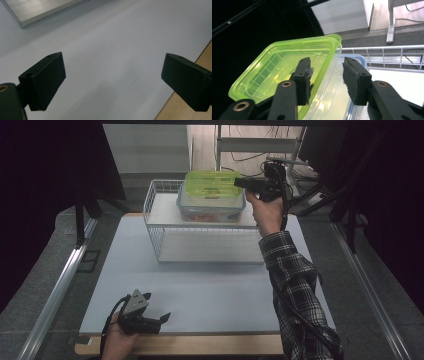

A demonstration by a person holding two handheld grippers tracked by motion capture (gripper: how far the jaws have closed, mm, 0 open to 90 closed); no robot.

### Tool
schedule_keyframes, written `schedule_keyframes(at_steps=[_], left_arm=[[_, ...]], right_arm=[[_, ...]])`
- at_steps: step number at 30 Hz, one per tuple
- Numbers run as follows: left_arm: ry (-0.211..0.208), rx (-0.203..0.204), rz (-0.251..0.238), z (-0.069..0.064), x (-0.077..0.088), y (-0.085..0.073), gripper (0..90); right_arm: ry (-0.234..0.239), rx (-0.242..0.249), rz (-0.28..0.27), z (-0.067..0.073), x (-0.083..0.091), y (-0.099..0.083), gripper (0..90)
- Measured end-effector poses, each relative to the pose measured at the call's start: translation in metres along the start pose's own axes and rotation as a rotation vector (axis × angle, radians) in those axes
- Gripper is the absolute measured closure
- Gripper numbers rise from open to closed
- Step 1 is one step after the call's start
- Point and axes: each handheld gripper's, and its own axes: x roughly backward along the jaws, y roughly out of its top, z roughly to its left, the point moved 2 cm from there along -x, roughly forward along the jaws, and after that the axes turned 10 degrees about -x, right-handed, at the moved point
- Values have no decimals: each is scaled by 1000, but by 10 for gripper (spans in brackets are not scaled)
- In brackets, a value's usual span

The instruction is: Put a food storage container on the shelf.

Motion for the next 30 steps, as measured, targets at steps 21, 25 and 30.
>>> schedule_keyframes(at_steps=[21,25,30], left_arm=[[-1,13,-1,1,-1,0,52],[-1,14,-2,1,-1,0,51],[-3,14,-1,0,-1,0,51]], right_arm=[[90,100,30,-4,28,-11,338],[81,137,37,-2,31,-15,315],[94,152,50,-2,35,-19,292]])
